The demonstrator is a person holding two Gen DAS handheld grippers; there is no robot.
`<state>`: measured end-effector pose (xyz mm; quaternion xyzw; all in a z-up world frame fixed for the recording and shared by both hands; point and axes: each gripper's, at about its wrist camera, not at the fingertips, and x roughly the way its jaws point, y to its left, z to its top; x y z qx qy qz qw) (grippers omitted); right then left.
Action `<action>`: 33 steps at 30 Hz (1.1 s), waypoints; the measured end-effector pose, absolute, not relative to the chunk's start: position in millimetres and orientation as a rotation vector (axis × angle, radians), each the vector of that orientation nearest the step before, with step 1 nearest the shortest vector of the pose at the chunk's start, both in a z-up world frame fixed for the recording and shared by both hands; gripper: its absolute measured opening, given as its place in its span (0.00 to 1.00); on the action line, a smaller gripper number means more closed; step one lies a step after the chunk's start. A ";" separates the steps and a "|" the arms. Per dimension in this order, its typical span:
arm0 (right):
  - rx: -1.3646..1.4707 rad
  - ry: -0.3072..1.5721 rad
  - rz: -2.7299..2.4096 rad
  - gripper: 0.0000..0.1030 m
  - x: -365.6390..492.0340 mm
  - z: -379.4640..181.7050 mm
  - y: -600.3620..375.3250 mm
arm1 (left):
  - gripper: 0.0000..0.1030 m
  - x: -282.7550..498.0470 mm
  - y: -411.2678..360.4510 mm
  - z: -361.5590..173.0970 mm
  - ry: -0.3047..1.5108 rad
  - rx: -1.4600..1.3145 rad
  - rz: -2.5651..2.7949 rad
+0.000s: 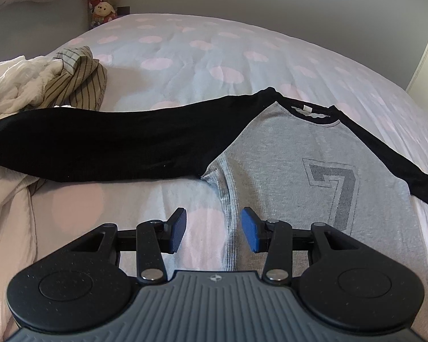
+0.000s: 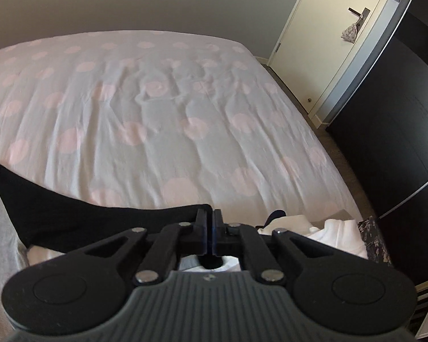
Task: Fold clothes
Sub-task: 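Grasp the other black sleeve with the right gripper and fold it across the shirt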
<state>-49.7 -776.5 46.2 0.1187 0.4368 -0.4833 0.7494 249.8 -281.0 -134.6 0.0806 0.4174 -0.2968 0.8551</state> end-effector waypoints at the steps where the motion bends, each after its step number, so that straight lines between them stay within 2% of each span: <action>1: 0.276 0.942 -1.044 0.04 -47.5 49.2 -776.0 | 0.39 250.4 -282.5 -134.7 0.879 0.178 -0.628; 5: 0.300 0.892 -0.952 0.04 -25.7 62.9 -757.9 | 0.39 252.6 -285.1 -134.3 0.881 0.203 -0.624; 22: -0.038 0.792 -0.546 0.04 158.2 134.3 -606.5 | 0.39 270.4 -256.8 -123.3 0.893 0.080 -0.617; 27: -0.110 0.821 -0.425 0.04 212.4 120.8 -553.4 | 0.40 276.9 -245.7 -121.3 0.897 0.036 -0.613; 33: -0.142 0.896 -0.288 0.04 273.1 71.0 -499.0 | 0.41 285.8 -234.0 -121.1 0.897 -0.003 -0.603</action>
